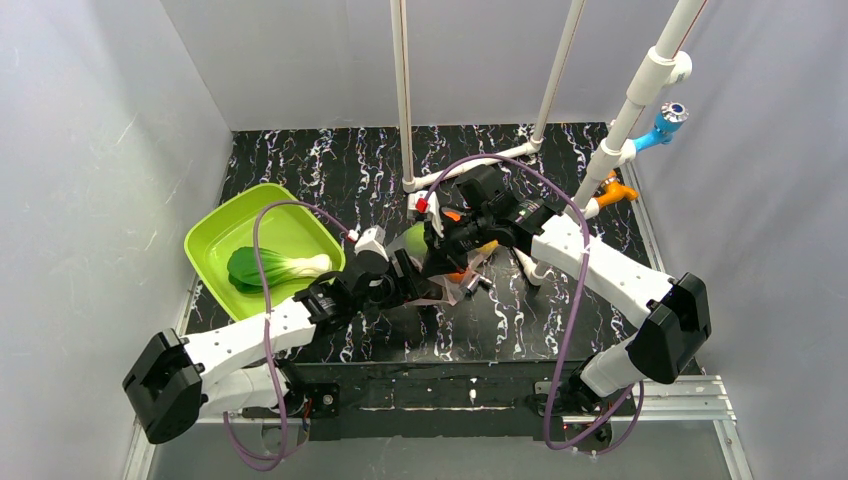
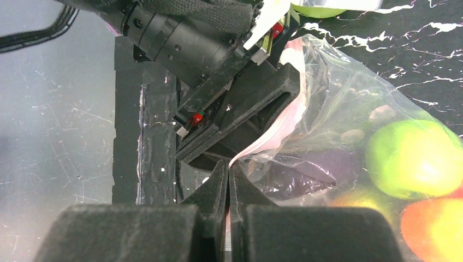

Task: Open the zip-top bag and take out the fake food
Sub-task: Pick up the fake vegetable from the zipper food storage bag.

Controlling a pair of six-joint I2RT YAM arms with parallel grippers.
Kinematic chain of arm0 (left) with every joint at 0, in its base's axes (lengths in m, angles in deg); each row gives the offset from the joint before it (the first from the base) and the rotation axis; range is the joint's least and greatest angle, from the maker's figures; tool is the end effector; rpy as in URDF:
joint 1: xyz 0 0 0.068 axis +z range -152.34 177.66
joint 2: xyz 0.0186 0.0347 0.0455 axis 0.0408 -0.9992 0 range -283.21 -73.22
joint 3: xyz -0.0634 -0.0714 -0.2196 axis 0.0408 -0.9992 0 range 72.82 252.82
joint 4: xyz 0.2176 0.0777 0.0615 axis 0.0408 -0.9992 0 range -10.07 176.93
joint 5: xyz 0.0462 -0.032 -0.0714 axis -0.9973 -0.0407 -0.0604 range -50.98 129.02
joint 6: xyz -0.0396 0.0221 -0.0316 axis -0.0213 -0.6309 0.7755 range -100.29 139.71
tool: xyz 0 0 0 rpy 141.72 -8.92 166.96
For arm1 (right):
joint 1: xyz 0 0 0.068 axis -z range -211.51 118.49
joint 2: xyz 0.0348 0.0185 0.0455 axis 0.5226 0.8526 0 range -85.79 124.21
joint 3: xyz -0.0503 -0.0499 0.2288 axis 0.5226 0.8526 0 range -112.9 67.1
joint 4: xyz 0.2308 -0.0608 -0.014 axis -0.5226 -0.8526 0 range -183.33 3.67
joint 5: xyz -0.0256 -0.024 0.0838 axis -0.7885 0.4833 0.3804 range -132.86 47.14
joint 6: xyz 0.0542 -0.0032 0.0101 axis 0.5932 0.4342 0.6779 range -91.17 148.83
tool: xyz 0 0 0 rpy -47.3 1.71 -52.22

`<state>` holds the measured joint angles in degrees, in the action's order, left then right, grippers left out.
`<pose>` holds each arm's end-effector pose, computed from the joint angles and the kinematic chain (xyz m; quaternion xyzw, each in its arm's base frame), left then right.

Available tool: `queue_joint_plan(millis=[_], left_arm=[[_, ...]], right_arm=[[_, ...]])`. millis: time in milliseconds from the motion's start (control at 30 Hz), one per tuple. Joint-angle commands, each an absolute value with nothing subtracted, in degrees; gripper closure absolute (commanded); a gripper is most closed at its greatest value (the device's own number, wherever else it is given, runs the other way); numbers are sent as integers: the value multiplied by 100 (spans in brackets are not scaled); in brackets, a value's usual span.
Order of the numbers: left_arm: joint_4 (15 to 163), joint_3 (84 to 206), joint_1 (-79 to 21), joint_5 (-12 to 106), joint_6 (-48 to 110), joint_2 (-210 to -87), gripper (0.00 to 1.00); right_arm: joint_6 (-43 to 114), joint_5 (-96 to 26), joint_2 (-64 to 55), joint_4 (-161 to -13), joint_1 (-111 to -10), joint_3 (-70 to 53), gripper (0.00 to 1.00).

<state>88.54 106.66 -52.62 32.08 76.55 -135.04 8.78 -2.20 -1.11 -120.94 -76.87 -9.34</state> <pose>0.1536 -0.1776 0.2155 -0.0804 0.8450 -0.3928 0.3538 0.1941 0.2316 0.2999 -0.5814 0.6480 0.3929 0.2962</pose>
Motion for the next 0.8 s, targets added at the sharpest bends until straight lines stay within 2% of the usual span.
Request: queue_joint_plan(millis=[0, 200, 467, 767], left_arm=[[8924, 10876, -5366, 2685, 8068, -13621, 36], [9057, 10762, -5380, 2801, 8073, -13688, 35], [9376, 10605, -5369, 3197, 7813, -14099, 27], [9081, 10639, -5366, 2729, 7551, -14465, 28]], right_arm=[[889, 8, -343, -11907, -7695, -970, 99], [873, -20, -339, -11851, -7696, -897, 99], [738, -154, -292, -11798, -7699, -737, 99], [378, -176, -243, -11719, -7659, -317, 99]])
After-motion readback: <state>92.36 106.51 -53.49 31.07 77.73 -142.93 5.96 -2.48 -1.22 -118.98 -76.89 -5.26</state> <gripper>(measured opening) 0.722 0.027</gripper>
